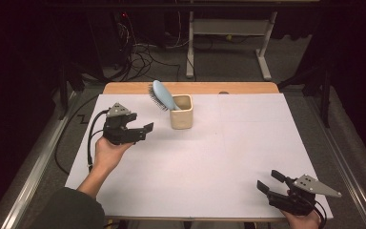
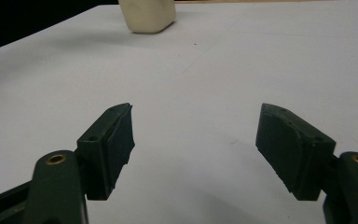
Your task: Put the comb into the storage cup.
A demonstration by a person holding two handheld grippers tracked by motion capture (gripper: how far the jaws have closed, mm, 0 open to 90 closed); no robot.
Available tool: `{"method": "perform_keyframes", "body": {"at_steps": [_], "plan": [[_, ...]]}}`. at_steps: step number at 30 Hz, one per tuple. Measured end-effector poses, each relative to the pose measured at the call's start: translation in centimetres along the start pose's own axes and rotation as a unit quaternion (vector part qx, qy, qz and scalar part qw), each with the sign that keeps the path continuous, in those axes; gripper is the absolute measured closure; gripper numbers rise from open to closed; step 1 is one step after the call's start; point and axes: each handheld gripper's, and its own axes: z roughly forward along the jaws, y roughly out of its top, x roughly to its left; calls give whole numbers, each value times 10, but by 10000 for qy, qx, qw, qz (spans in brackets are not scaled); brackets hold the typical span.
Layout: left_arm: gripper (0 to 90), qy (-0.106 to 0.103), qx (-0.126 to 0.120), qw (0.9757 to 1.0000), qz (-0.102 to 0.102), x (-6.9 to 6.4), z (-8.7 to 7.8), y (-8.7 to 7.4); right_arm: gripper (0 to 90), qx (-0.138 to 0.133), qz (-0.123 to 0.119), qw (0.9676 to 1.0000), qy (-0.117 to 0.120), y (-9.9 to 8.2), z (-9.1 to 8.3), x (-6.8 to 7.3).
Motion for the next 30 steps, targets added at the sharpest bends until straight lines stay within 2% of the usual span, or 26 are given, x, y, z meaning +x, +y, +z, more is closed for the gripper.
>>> {"method": "perform_keyframes", "body": {"at_steps": [30], "plan": [[253, -41, -130, 9998, -112, 2, -18, -20, 284, -5, 15, 10000, -18, 0, 0, -1]]}}
